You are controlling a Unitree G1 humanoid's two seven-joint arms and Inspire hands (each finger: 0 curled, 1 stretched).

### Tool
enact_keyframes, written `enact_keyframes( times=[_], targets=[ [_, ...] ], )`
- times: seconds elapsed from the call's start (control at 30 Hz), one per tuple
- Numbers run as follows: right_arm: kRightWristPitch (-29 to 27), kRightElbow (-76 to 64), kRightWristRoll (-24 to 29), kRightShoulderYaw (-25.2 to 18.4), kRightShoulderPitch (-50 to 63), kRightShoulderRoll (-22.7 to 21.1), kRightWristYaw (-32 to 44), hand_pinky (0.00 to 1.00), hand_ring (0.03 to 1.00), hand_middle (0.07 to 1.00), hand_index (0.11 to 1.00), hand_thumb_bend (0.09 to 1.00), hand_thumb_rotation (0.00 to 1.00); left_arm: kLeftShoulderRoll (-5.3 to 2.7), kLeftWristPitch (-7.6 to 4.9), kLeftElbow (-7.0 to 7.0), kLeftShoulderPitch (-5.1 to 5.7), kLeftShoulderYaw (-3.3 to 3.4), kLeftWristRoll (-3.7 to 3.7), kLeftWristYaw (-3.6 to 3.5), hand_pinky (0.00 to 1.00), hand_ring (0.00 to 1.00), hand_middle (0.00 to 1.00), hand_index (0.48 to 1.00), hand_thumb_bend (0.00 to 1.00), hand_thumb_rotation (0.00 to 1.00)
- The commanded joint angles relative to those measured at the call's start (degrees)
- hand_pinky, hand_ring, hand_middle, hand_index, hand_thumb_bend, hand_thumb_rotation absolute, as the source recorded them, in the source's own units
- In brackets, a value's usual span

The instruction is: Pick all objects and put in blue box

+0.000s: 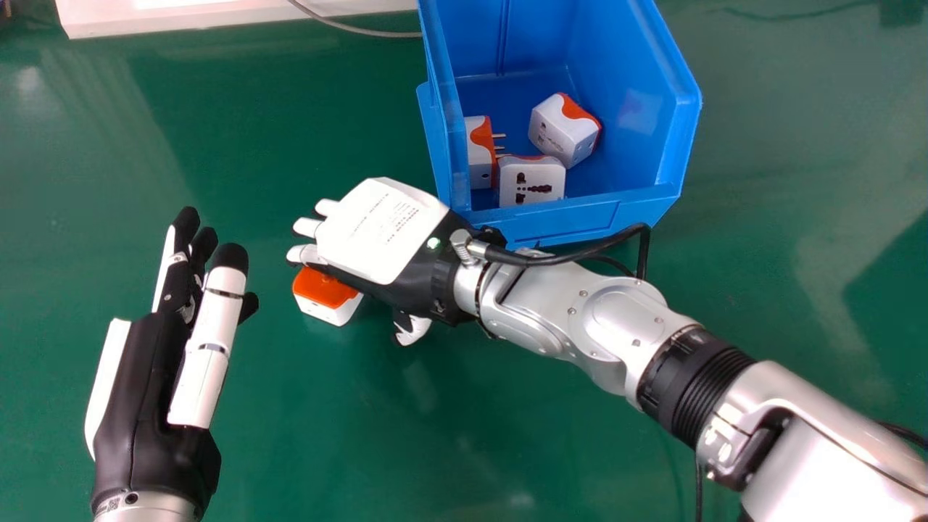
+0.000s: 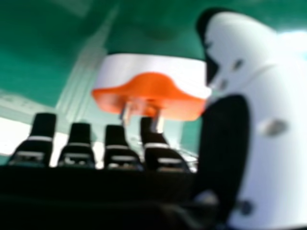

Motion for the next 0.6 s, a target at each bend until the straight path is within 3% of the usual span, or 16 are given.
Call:
enact_keyframes(
  times=[0.0,0.33,0.57],
  targets=[
    [-0.3,-0.1,0.1,-0.2,-2.2,0.6,-1.3,0.86,0.941,0.94,0.871,0.473,0.01,-0.2,-1.66,-1.24,0.3,-0.28,0.68,0.09,0.9,0.97,1.0,1.0,0.39,0.82],
    [0.3,1.0,-0.3,0.0,-2.6,1.2,-2.3,0.86,0.937,0.939,0.867,0.466,0.02,-0.35,-1.53,-1.84,0.74,-0.96,1.62,-0.18,0.9,0.97,1.0,1.0,0.4,0.81],
    [0.4,2.4,-0.3,0.3,-3.3,1.9,-2.9,0.85,0.935,0.937,0.867,0.464,0.04,-0.57,-1.63,-2.01,1.0,-1.57,2.47,0.01,0.89,0.96,1.0,0.999,0.41,0.8]
  ],
)
